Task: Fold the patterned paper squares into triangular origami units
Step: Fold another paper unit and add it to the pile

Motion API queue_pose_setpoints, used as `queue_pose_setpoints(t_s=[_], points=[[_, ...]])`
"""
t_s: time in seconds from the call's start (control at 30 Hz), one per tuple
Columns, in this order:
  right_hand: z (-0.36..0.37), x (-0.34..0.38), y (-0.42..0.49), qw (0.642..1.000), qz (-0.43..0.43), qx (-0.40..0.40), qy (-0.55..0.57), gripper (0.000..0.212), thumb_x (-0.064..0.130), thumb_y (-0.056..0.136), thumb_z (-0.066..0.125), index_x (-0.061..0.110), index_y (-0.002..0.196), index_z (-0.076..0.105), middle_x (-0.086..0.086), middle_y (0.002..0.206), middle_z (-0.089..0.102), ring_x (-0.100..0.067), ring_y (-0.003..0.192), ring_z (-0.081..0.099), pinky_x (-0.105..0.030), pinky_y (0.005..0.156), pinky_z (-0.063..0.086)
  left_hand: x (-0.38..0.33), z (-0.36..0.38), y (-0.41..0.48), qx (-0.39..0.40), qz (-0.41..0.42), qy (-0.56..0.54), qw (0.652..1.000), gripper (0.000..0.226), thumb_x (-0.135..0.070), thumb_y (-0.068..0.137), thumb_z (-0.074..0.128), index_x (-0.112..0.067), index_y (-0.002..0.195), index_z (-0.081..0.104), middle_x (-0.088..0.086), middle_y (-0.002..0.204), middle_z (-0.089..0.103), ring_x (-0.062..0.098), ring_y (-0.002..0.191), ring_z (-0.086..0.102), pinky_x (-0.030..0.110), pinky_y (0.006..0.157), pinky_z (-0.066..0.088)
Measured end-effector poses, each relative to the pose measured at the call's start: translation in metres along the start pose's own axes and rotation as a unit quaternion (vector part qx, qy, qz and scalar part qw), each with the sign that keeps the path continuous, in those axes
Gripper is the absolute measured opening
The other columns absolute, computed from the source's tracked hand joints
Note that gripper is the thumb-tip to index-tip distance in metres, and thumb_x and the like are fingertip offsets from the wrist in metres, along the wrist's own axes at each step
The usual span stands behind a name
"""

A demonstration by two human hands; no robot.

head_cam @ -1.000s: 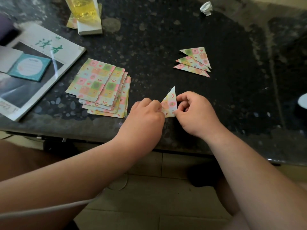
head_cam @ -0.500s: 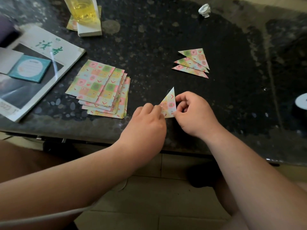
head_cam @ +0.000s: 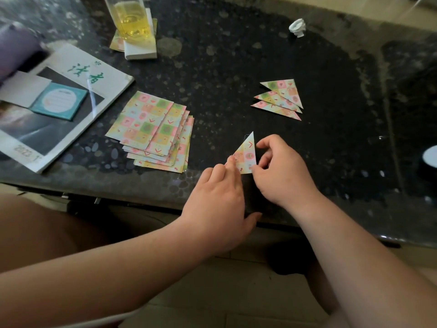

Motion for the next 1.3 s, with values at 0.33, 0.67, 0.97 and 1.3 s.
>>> queue_pose_setpoints(t_s=[0.33, 0.67, 0.97, 1.3], points=[[0.002, 0.035, -0.021, 0.95, -0.028, 0.21, -0.229, 0.082, 0.024, 0.091, 0.047, 0.062, 0.154, 0.01, 0.002, 0.133, 0.062, -0.025, 0.108, 0.061, -0.039, 0.082, 0.056, 0.01, 0.007, -0.004, -0.044, 0.002, -0.061, 0.997, 0.102, -0.085, 0.084, 0.029, -0.013, 0.156, 0.035, 0.003, 0.15, 0.047, 0.023, 0.129, 0.044, 0.047, 0.123, 0.018], [-0.002, 0.025, -0.006, 0.948, 0.062, 0.227, -0.213, 0.094, 0.016, 0.085, 0.051, 0.073, 0.147, 0.007, 0.007, 0.117, 0.058, -0.015, 0.088, 0.06, -0.04, 0.076, 0.061, 0.012, 0.005, -0.002, -0.024, 0.005, -0.051, 0.998, 0.124, -0.099, 0.07, 0.031, -0.011, 0.156, 0.034, 0.011, 0.164, 0.029, 0.027, 0.136, 0.037, 0.048, 0.122, 0.014], [-0.015, 0.032, 0.018, 0.941, 0.124, 0.193, -0.248, 0.101, 0.009, 0.084, 0.054, 0.067, 0.151, 0.006, -0.003, 0.158, 0.042, -0.023, 0.103, 0.065, -0.044, 0.08, 0.062, 0.009, 0.002, -0.002, -0.007, 0.007, -0.032, 0.999, 0.123, -0.096, 0.071, 0.04, -0.011, 0.159, 0.024, 0.014, 0.167, 0.015, 0.031, 0.143, 0.027, 0.051, 0.124, 0.009], [-0.018, 0.022, 0.025, 0.983, 0.143, 0.099, -0.066, 0.084, 0.01, 0.085, 0.057, 0.049, 0.155, 0.033, 0.001, 0.158, 0.045, -0.025, 0.117, 0.064, -0.04, 0.085, 0.06, 0.007, 0.004, 0.0, -0.018, 0.0, -0.034, 0.999, 0.105, -0.093, 0.079, 0.034, -0.027, 0.16, 0.02, 0.015, 0.166, 0.016, 0.033, 0.142, 0.025, 0.056, 0.122, 0.011]])
Point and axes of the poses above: each hand's wrist, its own y-axis towards the middle knuckle, its own z-axis out of the palm, x = y × z, the point moved 2 cm from there along y, towards the middle knuckle
